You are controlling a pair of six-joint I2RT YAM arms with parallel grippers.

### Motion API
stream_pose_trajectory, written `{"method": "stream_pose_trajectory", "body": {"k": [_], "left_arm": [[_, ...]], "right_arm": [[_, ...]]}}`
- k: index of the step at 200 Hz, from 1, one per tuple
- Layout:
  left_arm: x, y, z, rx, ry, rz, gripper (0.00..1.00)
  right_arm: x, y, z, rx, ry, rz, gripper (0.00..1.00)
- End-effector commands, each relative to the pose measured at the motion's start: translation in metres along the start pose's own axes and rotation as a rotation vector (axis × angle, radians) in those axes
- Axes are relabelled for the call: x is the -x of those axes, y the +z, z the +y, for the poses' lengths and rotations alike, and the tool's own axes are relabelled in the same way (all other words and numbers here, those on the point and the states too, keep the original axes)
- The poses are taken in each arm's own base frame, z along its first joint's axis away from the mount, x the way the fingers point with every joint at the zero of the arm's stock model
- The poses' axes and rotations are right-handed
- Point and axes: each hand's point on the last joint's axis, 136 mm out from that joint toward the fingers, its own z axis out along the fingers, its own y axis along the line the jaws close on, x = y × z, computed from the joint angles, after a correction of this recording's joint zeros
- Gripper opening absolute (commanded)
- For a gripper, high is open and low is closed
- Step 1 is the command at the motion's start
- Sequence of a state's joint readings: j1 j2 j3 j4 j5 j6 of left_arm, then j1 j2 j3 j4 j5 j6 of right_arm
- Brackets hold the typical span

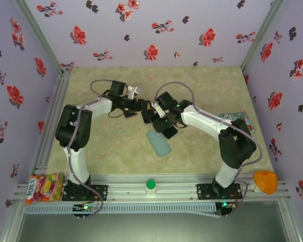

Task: Put the phone into the phone case

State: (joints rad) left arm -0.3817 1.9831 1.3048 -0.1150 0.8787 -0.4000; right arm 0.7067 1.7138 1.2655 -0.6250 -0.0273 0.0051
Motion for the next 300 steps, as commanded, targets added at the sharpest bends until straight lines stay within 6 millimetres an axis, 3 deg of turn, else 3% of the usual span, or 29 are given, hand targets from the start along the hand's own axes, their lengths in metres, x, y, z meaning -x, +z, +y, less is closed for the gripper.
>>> {"method": "stream_pose_trajectory", "body": {"k": [1,75,150,300], "left_arm": [[-0.019,0.006,-0.015,-0.113,-0.021,0.105,0.54],[-0.033,0.016,-0.032,-0.221,-0.044,0.171,0.55],[-0.047,0.026,-0.035,-0.249,-0.05,0.214,0.56],[-0.057,0.039,-0.043,-0.274,-0.041,0.252,0.43]], "right_arm": [[0.007,-0.014,0.006,0.013,0.011,-0.054,0.65],[0.004,-0.015,0.008,0.009,0.003,-0.054,0.65],[0.006,-0.014,0.01,0.005,-0.003,-0.053,0.65],[0.004,-0.013,0.009,-0.006,-0.007,-0.043,0.65]]}}
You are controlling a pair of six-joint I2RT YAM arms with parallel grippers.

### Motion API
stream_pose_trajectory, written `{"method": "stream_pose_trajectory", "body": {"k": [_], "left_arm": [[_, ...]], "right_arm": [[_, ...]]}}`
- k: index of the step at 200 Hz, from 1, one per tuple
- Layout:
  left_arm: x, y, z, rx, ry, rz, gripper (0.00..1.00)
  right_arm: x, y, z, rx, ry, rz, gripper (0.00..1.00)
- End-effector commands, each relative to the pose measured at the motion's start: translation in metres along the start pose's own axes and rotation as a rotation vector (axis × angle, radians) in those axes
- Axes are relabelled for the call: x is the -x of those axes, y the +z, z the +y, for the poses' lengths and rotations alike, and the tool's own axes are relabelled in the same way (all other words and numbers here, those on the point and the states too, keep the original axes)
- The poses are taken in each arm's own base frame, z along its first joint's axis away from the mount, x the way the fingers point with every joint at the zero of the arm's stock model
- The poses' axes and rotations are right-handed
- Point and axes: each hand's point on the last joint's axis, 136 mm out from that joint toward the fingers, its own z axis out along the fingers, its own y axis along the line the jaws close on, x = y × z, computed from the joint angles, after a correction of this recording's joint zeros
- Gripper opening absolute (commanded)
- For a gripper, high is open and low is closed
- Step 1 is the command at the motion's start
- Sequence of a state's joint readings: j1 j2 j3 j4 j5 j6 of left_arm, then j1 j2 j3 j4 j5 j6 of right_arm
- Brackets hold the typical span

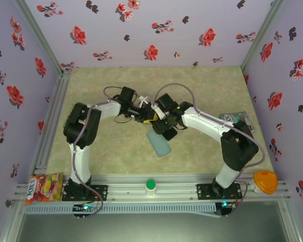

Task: Put the phone into the phone case

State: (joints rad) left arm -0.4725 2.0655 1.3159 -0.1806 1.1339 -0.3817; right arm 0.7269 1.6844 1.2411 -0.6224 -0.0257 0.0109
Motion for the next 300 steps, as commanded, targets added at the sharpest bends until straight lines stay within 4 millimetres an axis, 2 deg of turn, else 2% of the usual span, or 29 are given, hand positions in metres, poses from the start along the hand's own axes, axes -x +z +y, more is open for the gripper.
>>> {"method": "stream_pose_trajectory", "body": {"k": [1,66,102,170,201,231,241,260,300], "left_arm": [[0.001,0.005,-0.004,-0.032,0.018,0.019,0.43],[0.001,0.01,-0.007,-0.037,0.025,0.024,0.41],[-0.001,0.012,-0.007,-0.038,0.024,0.029,0.36],[-0.002,0.013,-0.006,-0.041,0.024,0.028,0.19],[0.001,0.012,-0.01,-0.046,0.035,0.012,0.0],[0.005,0.009,-0.015,-0.046,0.053,-0.015,0.0],[0.008,0.008,-0.017,-0.029,0.064,-0.029,0.0],[0.012,0.003,-0.02,0.005,0.088,-0.06,0.0],[0.027,-0.006,-0.022,0.077,0.11,-0.143,0.0]], "right_arm": [[0.009,-0.009,0.001,-0.014,0.007,-0.037,0.65],[0.009,-0.01,0.0,-0.018,0.006,-0.039,0.64],[0.008,-0.01,-0.001,-0.025,0.008,-0.036,0.64],[0.008,-0.009,-0.001,-0.028,0.005,-0.03,0.64],[0.006,-0.008,-0.002,-0.032,0.007,-0.026,0.64],[0.005,-0.009,-0.005,-0.045,0.009,-0.029,0.65],[0.005,-0.011,-0.005,-0.046,0.01,-0.034,0.66],[0.004,-0.013,-0.008,-0.061,0.023,-0.053,0.78],[0.001,-0.023,-0.016,-0.083,0.08,-0.08,0.85]]}}
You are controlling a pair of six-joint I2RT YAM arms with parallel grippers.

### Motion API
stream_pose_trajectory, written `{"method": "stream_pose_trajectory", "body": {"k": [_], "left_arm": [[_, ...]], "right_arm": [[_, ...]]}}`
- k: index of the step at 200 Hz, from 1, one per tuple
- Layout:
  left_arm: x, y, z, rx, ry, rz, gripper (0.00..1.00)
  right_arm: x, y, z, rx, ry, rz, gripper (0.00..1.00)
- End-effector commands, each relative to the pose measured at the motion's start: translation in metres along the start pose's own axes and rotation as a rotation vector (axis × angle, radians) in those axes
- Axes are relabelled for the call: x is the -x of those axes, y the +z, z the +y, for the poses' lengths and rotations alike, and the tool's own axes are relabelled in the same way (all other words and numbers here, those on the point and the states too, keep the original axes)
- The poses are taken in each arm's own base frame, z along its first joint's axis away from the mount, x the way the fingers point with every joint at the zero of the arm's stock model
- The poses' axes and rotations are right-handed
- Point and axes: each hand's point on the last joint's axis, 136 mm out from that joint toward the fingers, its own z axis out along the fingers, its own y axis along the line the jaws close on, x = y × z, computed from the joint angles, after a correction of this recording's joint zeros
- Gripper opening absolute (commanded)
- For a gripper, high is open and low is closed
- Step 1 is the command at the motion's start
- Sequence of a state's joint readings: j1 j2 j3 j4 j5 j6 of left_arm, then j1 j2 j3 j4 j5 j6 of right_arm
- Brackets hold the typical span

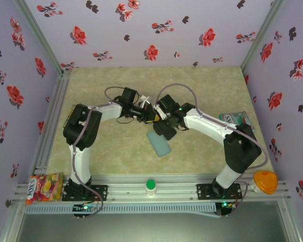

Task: Put the phone into the phone case

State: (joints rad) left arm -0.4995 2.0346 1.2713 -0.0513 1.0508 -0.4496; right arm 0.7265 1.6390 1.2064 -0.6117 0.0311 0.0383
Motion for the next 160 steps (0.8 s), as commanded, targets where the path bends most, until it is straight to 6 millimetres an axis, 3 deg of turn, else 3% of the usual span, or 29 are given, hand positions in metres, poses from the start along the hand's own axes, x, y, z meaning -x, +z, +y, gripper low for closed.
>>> {"method": "stream_pose_trajectory", "body": {"k": [1,32,56,98,120,160], "left_arm": [[0.022,-0.013,-0.019,0.029,0.063,-0.09,0.0],[0.029,-0.017,-0.024,0.046,0.066,-0.121,0.0],[0.029,-0.022,-0.028,0.06,0.072,-0.146,0.0],[0.028,-0.037,-0.039,0.108,0.094,-0.204,0.0],[0.03,-0.045,-0.051,0.111,0.107,-0.246,0.0],[0.028,-0.061,-0.071,0.11,0.107,-0.304,0.0]], "right_arm": [[0.005,-0.015,-0.006,-0.026,0.055,-0.056,0.85],[0.002,-0.025,-0.014,-0.01,0.142,-0.114,0.87],[0.003,-0.038,-0.024,0.001,0.224,-0.197,0.99],[-0.004,-0.056,-0.046,0.04,0.402,-0.322,0.99],[-0.014,-0.055,-0.052,0.136,0.573,-0.384,0.96],[-0.029,-0.05,-0.041,0.307,0.779,-0.488,0.88]]}}
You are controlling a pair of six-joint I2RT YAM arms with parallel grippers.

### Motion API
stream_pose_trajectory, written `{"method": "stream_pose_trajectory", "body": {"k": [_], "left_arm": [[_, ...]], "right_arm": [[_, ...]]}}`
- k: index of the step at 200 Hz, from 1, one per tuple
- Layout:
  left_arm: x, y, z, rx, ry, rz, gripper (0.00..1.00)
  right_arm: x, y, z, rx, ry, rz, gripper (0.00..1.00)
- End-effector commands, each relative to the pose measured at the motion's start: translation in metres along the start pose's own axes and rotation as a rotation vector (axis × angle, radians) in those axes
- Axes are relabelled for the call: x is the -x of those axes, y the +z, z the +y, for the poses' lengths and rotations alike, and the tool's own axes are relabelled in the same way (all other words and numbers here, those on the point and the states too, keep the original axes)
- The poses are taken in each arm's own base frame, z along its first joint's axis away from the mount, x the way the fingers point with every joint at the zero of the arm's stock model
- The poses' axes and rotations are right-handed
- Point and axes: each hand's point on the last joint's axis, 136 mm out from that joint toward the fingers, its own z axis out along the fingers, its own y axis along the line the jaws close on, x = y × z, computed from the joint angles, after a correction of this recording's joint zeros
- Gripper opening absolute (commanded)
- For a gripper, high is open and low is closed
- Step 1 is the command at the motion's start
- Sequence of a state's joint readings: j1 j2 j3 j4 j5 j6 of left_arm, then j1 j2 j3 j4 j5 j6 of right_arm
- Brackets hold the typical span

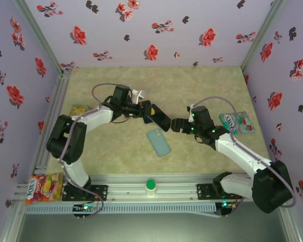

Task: Put the phone into the phone case

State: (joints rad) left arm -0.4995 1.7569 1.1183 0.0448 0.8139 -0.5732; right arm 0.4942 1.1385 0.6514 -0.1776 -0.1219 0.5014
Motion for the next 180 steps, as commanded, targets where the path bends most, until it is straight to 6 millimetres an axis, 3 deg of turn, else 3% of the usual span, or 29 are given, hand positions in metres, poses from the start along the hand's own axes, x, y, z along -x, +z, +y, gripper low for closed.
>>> {"method": "stream_pose_trajectory", "body": {"k": [1,40,86,144,180], "left_arm": [[0.017,-0.018,-0.03,-0.041,0.042,-0.083,0.0],[0.008,-0.03,-0.043,-0.048,0.007,-0.098,0.0],[-0.004,-0.035,-0.055,-0.065,-0.029,-0.087,0.0],[-0.005,-0.026,-0.063,-0.102,-0.054,-0.094,0.0],[-0.002,-0.02,-0.063,-0.115,-0.065,-0.101,0.0]], "right_arm": [[0.005,-0.002,0.023,0.181,0.184,-0.075,0.88],[-0.003,-0.002,0.03,0.359,0.332,-0.156,0.87],[-0.002,-0.007,0.039,0.447,0.358,-0.18,0.86],[0.003,-0.003,0.059,0.543,0.334,-0.148,0.84],[0.008,0.003,0.067,0.587,0.336,-0.146,0.74]]}}
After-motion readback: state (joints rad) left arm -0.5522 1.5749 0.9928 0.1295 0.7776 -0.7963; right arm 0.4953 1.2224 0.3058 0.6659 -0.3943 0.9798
